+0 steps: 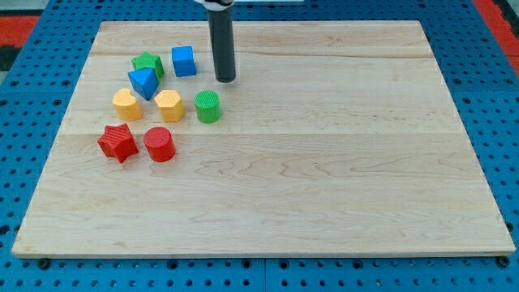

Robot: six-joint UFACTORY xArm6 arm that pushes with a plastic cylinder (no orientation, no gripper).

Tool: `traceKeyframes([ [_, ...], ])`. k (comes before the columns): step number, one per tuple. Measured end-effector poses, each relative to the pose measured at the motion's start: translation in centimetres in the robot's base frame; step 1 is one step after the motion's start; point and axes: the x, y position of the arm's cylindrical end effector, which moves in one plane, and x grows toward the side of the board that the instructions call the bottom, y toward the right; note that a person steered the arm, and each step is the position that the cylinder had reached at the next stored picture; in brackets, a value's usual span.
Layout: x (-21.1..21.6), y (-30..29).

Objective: Move the blue triangle to the left side of the board

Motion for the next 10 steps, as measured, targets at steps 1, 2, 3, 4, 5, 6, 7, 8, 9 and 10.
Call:
traceKeyframes([
  [1,-0.4,-1.8],
  [2,-0.5,-3.1],
  [3,0.3,-3.1],
  [4,2.9,-6.7],
  [5,3.1,-10.5],
  [6,3.2,-13.3],
  [7,3.2,-14.4],
  [8,2.5,-14.5],
  [9,-0.2,-13.9],
  [10,-1.8,-12.7],
])
